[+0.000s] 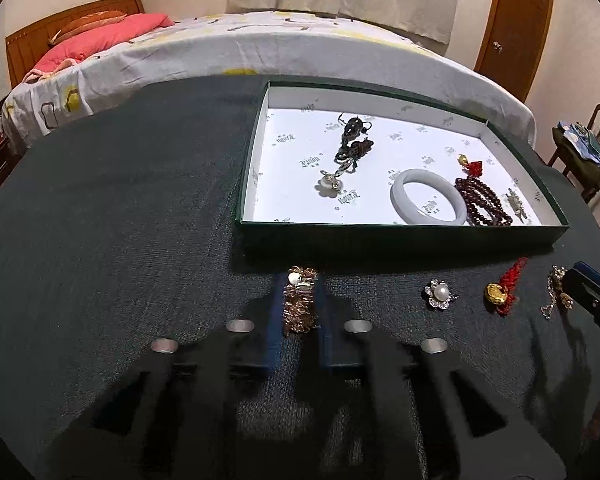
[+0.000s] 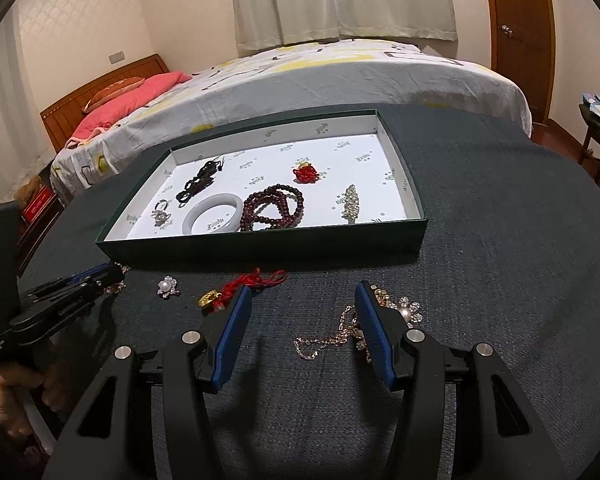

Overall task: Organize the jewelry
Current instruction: 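Move the left tool to the gold chain cluster and close on it, then grasp the red tassel charm with the right tool while the left tool holds the chain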

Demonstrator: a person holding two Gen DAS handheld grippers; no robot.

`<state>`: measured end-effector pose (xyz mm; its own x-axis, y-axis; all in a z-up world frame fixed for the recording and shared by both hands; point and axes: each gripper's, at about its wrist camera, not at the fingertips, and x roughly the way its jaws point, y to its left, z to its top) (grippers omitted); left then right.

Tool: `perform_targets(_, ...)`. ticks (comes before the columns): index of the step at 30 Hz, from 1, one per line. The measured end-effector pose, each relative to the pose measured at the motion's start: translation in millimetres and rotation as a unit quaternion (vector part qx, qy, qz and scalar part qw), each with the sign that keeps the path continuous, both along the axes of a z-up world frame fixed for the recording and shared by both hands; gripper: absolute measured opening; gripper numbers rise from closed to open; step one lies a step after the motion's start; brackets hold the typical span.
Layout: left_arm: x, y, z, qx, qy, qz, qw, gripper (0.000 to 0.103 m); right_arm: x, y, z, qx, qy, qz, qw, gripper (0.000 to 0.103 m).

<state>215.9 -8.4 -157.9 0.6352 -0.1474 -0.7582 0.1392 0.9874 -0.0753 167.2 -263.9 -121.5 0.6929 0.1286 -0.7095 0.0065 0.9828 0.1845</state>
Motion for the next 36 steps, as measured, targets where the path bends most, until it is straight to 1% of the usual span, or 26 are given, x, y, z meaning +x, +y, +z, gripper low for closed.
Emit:
perform_targets(5,-6.1,2.8,6.1,0.005,-0.007,-0.001,1.0,0.01,2.5,6.2,-0.8,0.0,0.002,0.008,1.0,0.053)
perform_targets(12,-9.3,7.2,12.6,-0.003,-0.013,0.001,0.9999,0.009,2.8,13.4,-0.1,-0.001,0.001,0.015,1.0,0.053)
perform_targets(19,-15.3,9.7,24.7,0.0,-0.026,0.002,0.9997,0.009,9.9,19.0,-4.3,0.004,0.007,0.017,1.0,0.053)
perform_targets(28,-18.4,19.4,27.4,-0.001,-0.027,0.013,0.9996,0.009,32.0,42.8,-12.9,-0.005,0.03,0.027,0.999,0.053)
perform_targets(30,-18.1,21.2,27.1,-0.003,-0.026,0.014,0.9996,0.009,37.2,45.8,-15.6,-0.016,0.034,0.02,0.999,0.053)
perform_targets(33,-18.1,21.3,27.0,-0.003,-0.026,0.014,0.9996,0.009,43.7,44.5,-21.2,-0.018,0.046,0.014,0.999,0.053)
perform_targets(36,-18.2,21.3,26.9,-0.003,-0.026,0.014,0.9996,0.009,44.3,43.4,-24.1,-0.017,0.05,0.015,0.999,0.049)
